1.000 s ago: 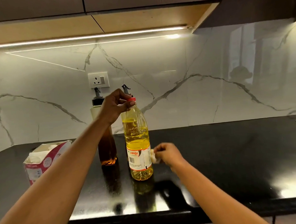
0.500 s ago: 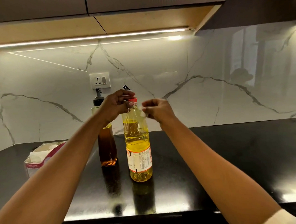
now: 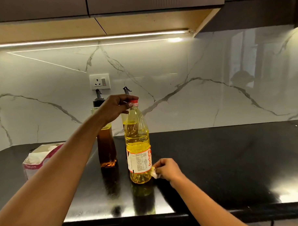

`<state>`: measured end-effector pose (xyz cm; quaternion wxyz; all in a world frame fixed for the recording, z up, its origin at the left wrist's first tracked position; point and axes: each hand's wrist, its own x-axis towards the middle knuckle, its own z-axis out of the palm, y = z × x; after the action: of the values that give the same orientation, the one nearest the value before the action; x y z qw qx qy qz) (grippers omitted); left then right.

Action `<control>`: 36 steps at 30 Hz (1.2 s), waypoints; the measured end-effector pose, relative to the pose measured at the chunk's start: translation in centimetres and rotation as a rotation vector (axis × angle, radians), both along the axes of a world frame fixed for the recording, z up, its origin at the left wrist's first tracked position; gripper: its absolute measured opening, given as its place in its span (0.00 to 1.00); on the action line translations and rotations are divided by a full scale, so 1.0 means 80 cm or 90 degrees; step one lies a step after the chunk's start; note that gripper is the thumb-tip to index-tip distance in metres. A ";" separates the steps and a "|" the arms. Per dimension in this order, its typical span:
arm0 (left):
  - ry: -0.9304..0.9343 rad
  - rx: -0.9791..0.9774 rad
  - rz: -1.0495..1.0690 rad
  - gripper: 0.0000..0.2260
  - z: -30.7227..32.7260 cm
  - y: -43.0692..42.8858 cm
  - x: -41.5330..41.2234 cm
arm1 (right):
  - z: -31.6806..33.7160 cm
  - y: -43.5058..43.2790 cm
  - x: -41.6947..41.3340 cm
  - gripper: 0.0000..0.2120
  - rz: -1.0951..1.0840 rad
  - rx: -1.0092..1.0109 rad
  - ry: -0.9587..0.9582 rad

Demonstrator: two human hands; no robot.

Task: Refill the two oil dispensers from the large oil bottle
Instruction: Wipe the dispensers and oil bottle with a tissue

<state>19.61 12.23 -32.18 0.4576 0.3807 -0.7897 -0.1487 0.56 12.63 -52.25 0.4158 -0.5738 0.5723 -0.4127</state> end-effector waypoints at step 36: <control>0.225 -0.009 -0.059 0.10 -0.024 -0.010 0.006 | 0.179 -0.007 0.018 0.10 0.079 -0.179 -0.167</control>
<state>20.07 11.46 -34.07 0.5843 0.3086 -0.7148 -0.2290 2.01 12.04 -37.95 0.4275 -0.6018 0.4135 -0.5330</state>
